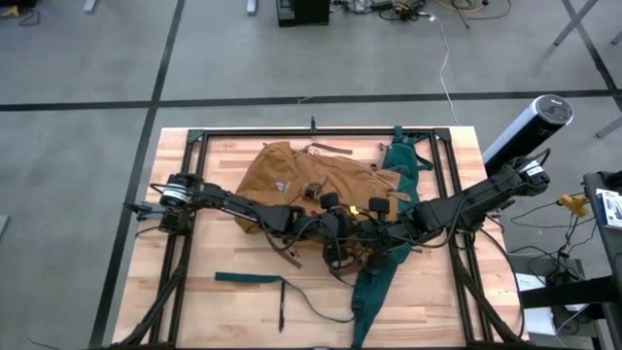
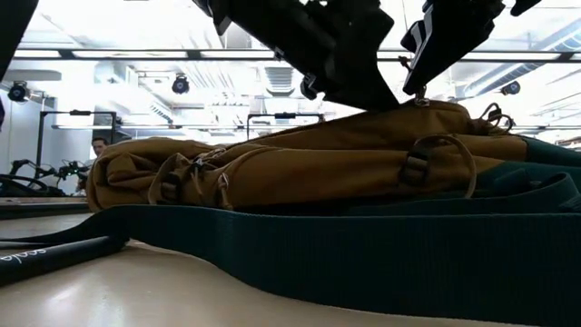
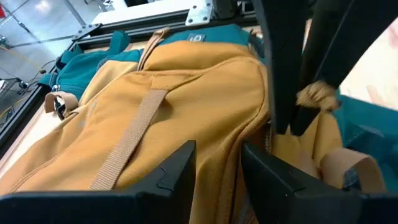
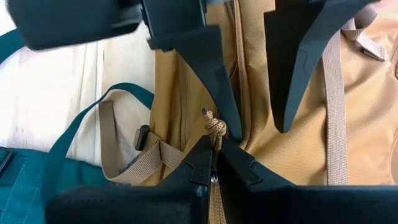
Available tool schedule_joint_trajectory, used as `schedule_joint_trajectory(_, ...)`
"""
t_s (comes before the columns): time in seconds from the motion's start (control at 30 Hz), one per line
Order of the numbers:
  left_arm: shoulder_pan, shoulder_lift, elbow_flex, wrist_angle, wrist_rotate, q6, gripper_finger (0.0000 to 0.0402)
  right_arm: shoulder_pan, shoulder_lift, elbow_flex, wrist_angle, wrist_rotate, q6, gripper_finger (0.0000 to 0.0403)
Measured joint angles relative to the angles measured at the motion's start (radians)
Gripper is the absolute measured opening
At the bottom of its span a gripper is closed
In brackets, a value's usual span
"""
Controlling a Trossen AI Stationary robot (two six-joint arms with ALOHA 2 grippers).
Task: Unpack backpack
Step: Open the brown backpack
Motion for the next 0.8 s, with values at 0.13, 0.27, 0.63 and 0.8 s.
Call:
schedule_joint_trajectory(0.13,0.001,0.009,0.000,0.004,0.001,-0.016,0.0114,0.000,0.000,0.000,0.000,0.000,-0.003,0.0000)
schedule_joint_trajectory(0.27,-0.002,0.009,0.000,0.004,0.004,-0.045,0.0063,0.000,0.000,0.000,0.000,0.004,-0.004,0.0000)
schedule_joint_trajectory(0.63,-0.045,-0.052,0.000,-0.166,-0.052,-0.068,0.0003,0.003,-0.045,0.004,-0.179,0.000,-0.013,0.0000)
schedule_joint_trajectory(0.8,-0.070,-0.088,0.002,-0.309,-0.058,-0.112,0.0002,0.002,-0.129,0.003,-0.231,-0.008,-0.032,0.0000)
